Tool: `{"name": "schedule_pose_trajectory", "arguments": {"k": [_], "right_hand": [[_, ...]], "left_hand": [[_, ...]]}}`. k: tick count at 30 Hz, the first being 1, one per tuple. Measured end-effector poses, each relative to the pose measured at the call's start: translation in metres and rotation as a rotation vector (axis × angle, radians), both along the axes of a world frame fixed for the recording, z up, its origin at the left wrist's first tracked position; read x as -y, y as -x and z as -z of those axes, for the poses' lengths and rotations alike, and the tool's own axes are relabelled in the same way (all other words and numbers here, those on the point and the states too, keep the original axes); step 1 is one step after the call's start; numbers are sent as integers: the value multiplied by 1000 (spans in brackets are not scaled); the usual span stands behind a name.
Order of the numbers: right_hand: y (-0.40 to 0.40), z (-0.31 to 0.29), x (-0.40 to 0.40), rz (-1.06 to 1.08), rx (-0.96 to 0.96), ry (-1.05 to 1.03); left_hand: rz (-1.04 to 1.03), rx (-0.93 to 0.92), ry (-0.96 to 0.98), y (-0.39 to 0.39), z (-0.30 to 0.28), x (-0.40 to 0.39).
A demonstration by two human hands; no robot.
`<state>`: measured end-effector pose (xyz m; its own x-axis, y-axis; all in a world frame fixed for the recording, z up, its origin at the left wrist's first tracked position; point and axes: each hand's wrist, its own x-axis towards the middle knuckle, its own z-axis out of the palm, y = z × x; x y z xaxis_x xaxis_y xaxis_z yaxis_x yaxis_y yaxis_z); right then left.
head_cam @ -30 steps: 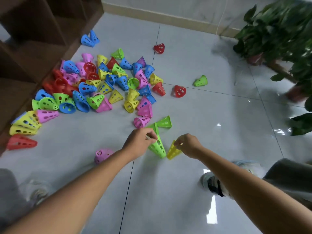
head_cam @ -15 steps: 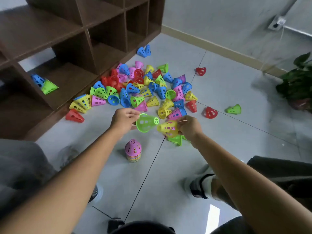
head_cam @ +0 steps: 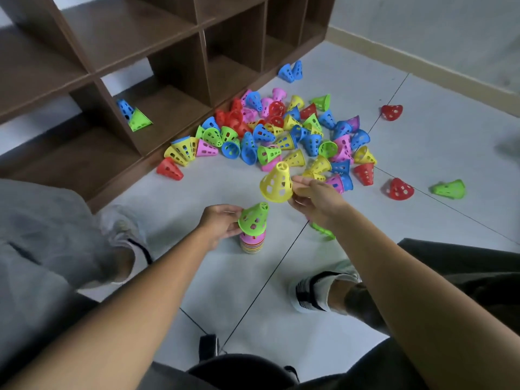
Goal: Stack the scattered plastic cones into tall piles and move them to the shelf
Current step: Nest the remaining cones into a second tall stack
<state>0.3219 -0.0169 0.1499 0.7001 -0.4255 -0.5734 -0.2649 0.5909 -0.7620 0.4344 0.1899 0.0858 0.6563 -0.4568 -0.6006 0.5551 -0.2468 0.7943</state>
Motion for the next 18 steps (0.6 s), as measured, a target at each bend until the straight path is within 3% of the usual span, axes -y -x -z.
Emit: {"name": "schedule_pose_trajectory", "arguments": {"k": [7, 18], "right_hand": [[-12, 29, -25, -265, -126, 22], [-32, 52, -20, -316, -261, 111]], "left_hand": [[9, -18, 15, -4, 34, -4], [180, 92, -240, -78, 61, -3]]}}
